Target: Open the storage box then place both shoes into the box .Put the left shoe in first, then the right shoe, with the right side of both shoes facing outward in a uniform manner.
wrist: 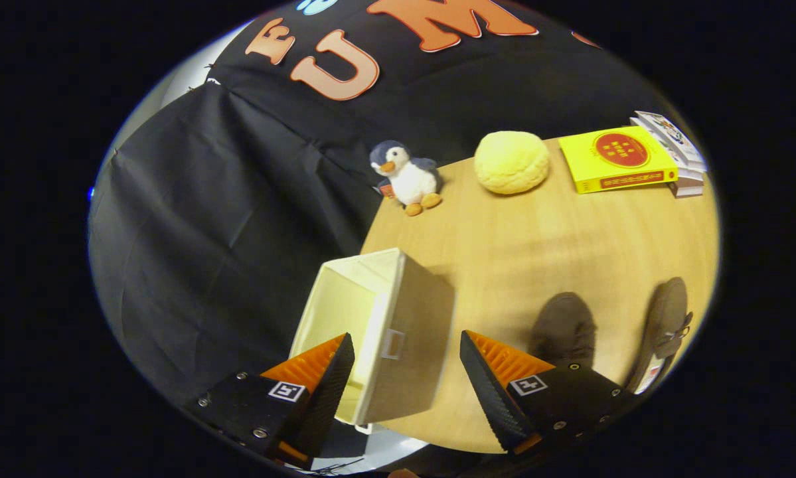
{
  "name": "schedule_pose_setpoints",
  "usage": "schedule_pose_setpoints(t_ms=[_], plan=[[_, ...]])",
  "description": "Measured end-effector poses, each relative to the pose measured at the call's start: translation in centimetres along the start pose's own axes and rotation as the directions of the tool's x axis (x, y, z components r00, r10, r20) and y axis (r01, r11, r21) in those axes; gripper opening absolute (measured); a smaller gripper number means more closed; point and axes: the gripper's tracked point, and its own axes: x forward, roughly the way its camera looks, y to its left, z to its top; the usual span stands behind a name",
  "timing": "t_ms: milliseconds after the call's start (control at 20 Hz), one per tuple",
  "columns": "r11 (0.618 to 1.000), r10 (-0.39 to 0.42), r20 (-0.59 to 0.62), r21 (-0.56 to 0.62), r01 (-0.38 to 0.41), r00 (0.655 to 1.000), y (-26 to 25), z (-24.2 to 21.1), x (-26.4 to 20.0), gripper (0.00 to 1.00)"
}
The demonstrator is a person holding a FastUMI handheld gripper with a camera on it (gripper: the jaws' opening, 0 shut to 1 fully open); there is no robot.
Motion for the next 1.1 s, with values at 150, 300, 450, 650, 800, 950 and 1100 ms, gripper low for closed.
schedule_pose_setpoints(t_ms=[150,300,450,650,800,950,1100], plan=[[0.995,-0.096,0.000,-0.030,0.096,0.995,-4.8,-0.9,-1.1,0.96],[0.979,-0.185,-0.012,-0.084,0.183,0.983,-8.7,-2.2,-1.9,0.96],[0.964,-0.236,-0.036,-0.135,0.230,0.971,-11.4,-4.0,-2.3,0.96],[0.944,-0.277,-0.076,-0.208,0.257,0.958,-14.7,-6.4,-1.5,0.96],[0.917,-0.337,-0.074,-0.250,0.309,0.939,-17.2,-7.2,-0.4,0.96],[0.896,-0.378,-0.061,-0.274,0.349,0.924,-19.1,-7.2,0.7,0.91],[0.883,-0.396,-0.033,-0.289,0.371,0.917,-19.7,-6.8,1.9,0.81]])
